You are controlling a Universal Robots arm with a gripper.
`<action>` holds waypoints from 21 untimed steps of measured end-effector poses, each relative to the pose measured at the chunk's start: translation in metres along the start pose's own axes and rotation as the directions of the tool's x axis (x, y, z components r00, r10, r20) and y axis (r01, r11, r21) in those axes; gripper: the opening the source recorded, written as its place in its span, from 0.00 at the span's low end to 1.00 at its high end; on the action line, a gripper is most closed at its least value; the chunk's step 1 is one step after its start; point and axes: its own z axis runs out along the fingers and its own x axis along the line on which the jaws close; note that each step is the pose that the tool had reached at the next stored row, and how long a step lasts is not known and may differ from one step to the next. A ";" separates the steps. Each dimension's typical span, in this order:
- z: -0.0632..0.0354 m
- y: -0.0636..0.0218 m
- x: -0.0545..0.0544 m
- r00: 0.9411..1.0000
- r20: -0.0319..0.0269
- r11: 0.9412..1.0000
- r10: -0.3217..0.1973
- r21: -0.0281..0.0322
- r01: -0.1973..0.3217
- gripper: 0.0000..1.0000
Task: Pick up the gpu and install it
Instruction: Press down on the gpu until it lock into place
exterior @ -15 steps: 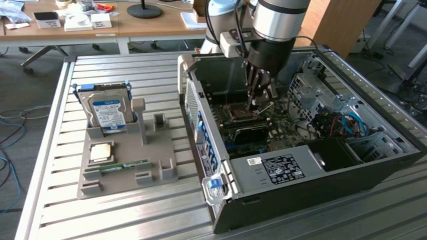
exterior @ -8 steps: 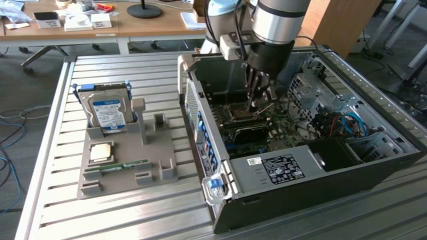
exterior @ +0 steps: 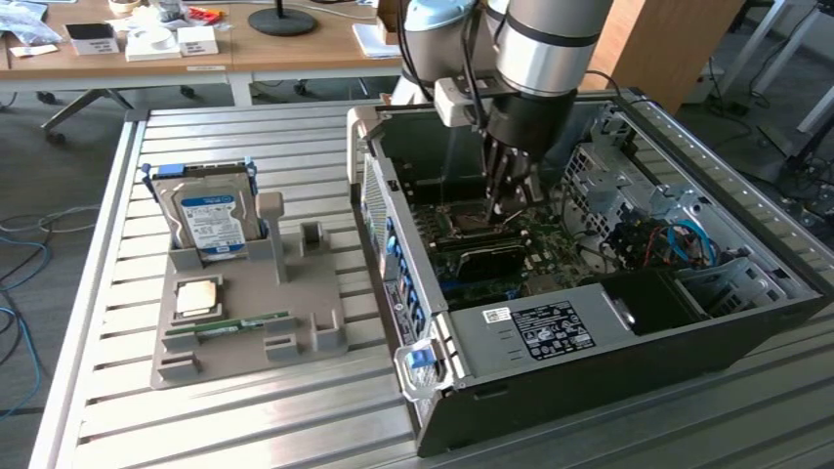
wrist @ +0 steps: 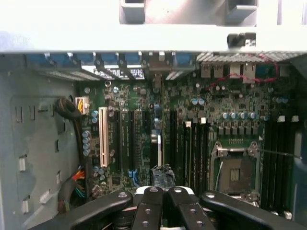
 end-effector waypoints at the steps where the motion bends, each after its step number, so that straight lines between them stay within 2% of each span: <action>1: 0.0012 -0.0015 0.000 1.000 0.000 1.000 0.000 0.000 0.000 0.11; 13: 0.0195 -0.0015 -0.005 1.000 0.000 1.000 0.013 0.000 -0.013 0.11; 16: 0.0217 -0.0014 -0.005 0.999 -0.001 0.999 0.037 0.000 -0.037 0.11; 21: 0.0218 -0.0014 -0.005 0.999 -0.001 0.999 0.037 0.000 -0.037 0.11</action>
